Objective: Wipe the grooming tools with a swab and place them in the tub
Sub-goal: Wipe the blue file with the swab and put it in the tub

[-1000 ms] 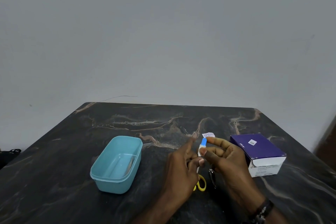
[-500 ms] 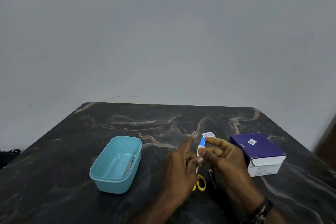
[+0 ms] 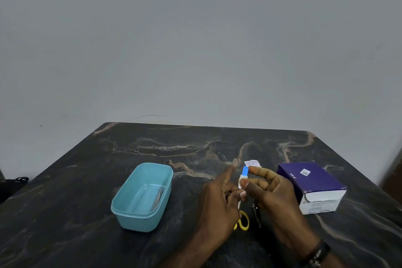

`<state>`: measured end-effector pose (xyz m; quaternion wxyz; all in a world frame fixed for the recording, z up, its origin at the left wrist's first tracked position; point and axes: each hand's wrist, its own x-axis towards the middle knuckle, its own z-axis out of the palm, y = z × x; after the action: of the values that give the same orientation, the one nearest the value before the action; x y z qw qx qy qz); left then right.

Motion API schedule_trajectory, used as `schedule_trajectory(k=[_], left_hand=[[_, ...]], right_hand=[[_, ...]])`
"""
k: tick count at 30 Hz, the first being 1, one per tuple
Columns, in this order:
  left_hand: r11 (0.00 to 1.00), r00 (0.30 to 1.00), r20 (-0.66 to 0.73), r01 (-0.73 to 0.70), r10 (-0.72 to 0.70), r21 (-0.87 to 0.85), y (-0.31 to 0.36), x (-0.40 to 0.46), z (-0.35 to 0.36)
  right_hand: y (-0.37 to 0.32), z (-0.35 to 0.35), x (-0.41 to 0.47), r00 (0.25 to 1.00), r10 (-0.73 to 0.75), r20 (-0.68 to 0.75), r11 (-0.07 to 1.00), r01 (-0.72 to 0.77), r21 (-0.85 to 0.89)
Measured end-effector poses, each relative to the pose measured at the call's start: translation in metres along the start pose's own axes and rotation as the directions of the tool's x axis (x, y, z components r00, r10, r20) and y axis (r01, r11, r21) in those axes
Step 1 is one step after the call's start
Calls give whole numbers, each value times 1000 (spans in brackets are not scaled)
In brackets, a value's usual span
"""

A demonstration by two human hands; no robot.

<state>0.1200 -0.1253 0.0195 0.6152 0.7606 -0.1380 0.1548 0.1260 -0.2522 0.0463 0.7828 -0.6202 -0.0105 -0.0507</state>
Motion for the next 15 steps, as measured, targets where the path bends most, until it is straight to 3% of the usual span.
schedule_trajectory(k=[10, 15], left_hand=[[1000, 997, 71, 13, -14, 17, -2, -2, 6], [999, 998, 51, 39, -40, 20, -4, -2, 5]], right_hand=[[-11, -4, -1, 987, -73, -145, 995, 82, 54], [-10, -1, -2, 997, -12, -77, 999, 15, 40]])
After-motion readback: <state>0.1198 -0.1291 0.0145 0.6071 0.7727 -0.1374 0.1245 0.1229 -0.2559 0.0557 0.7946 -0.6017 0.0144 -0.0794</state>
